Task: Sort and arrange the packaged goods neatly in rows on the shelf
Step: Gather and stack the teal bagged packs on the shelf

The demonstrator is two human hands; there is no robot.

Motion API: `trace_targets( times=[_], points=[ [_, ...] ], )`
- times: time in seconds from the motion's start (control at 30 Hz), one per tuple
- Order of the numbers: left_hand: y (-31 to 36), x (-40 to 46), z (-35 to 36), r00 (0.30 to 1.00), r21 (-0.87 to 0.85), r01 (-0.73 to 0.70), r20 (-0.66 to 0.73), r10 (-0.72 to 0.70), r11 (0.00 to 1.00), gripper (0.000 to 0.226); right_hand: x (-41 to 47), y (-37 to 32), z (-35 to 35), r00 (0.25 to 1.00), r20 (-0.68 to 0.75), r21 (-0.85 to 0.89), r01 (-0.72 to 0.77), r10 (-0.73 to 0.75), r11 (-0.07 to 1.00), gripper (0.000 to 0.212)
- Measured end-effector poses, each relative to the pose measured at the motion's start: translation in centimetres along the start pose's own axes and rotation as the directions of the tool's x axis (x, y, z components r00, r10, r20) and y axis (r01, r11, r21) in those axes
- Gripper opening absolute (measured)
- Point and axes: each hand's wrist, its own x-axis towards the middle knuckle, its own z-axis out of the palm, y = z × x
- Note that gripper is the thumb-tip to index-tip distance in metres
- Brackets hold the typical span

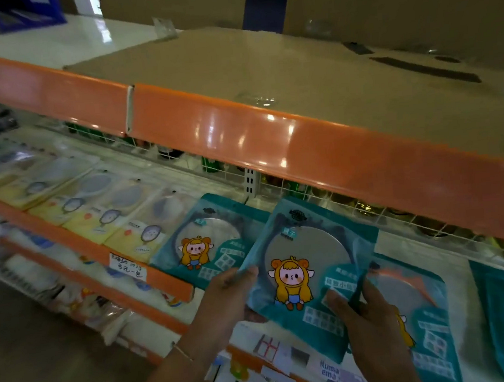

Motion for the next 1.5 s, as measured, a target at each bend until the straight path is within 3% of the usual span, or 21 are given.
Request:
trace_targets(
  times=[0.1,0.2,0.3,0.53,0.67,0.8,0.9,1.07,1.3,1.5],
  points=[
    [0.9,0.4,-2.3,0.998,0.228,-0.066,0.007,0.066,0.972,0.032,0.3,-0.2,0.9,1.000,0.024,-0.026,0.017,-0.016,1.000,0.021],
    [1.1,1.5,-4.0,0.959,0.535,-0.267,0.061,0.278,0.801,0.044,0.4,-0.2,2.2,0.999,0.042,-0.018,-0.012,0.013,1.000,0.020],
    [1.6,3.0,-5.7,0.909,0.659,-0.359,0.087,0.408,0.661,0.042,1.1,-0.1,4.2,1.000,0.015,-0.012,-0.006,0.007,1.000,0.022],
    [3.1,6.1,-12.5,0.831,0.698,-0.479,0.167,0.530,0.532,0.024,3.1,0.8,11.8,0.993,-0.107,-0.042,-0.061,0.056,0.997,0.040],
    [4.9,8.1,-16.5,0.774,0.682,-0.548,0.194,0.602,0.485,0.008,4.3,1.0,14.9,0.984,-0.168,-0.035,-0.070,0.063,0.997,0.031],
    [6.2,10.6,-20.1,0.704,0.661,-0.616,0.219,0.676,0.428,0.019,4.3,0.5,16.5,0.975,-0.201,-0.003,-0.094,0.092,0.996,0.030],
    [6.4,12.2,-21.5,0.703,0.658,-0.646,0.315,0.637,0.387,0.042,4.3,0.2,17.6,0.967,-0.212,-0.014,-0.145,0.139,0.989,0.032],
    [4.8,14.1,-22.6,0.656,0.736,-0.666,0.499,0.566,0.124,0.057,5.3,-0.3,19.7,0.961,-0.211,-0.072,-0.195,0.176,0.978,0.051],
    [3.6,14.9,-23.0,0.615,0.728,-0.686,0.578,0.536,0.002,0.062,6.1,-0.7,21.0,0.954,-0.255,-0.241,-0.219,0.156,0.945,0.050],
    [3.2,15.1,-22.9,0.613,0.766,-0.630,0.591,0.525,-0.126,0.063,6.1,-0.9,21.4,0.959,-0.269,-0.485,-0.215,0.090,0.847,0.034]
  ],
)
